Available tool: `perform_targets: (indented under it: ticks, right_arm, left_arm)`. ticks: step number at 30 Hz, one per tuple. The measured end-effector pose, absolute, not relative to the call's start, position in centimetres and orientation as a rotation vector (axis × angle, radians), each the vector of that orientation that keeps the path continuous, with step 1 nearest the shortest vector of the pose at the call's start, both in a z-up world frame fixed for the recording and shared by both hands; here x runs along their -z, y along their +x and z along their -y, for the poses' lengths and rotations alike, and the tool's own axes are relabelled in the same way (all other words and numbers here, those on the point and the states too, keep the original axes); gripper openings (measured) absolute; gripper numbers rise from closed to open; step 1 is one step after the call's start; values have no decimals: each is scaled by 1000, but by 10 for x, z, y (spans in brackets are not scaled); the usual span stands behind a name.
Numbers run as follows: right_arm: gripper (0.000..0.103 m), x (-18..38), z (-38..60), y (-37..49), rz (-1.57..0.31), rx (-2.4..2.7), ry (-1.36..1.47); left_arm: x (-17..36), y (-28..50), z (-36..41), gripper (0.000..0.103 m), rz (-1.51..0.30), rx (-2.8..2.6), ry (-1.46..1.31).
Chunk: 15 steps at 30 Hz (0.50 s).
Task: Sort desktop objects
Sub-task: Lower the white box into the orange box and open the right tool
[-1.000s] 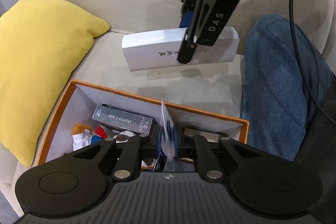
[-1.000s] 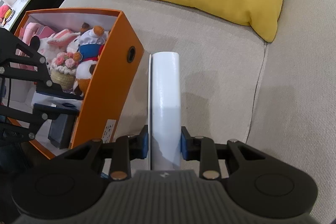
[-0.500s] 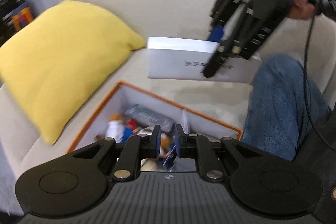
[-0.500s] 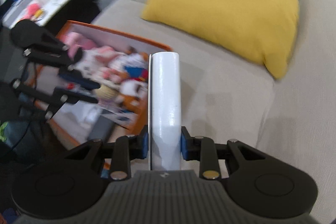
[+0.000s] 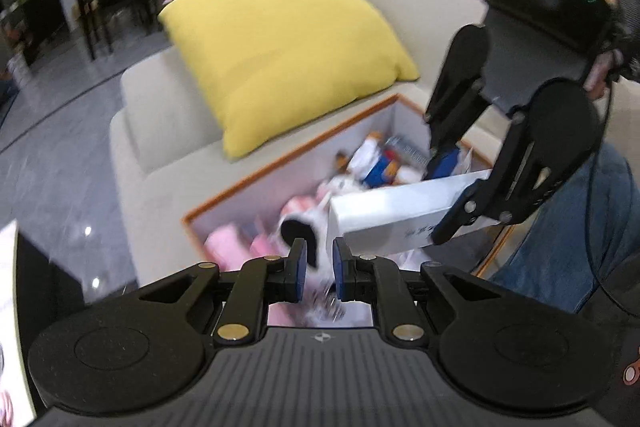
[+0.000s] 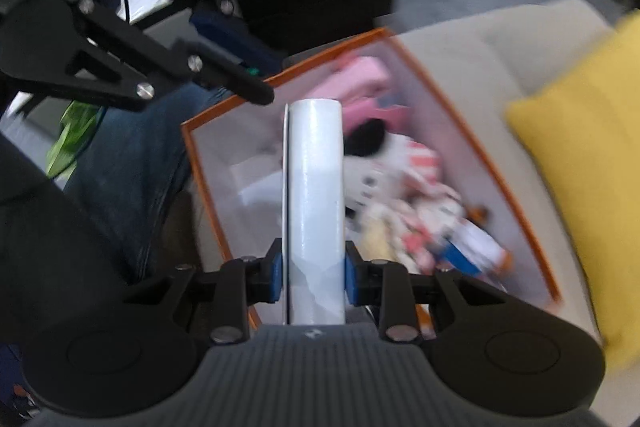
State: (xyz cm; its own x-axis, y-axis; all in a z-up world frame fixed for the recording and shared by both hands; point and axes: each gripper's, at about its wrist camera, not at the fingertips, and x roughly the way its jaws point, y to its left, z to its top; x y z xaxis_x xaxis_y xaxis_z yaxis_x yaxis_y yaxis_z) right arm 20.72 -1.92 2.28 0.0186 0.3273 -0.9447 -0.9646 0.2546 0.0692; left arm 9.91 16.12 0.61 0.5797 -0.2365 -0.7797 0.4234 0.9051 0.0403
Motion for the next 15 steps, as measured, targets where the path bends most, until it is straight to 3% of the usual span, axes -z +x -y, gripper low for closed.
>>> perform_targets:
  ticks: [15]
  right_arm:
    - [31,83,-56,230,-1344,-1455,-967]
  left_arm:
    - [30,83,-172,16,-954,423,167]
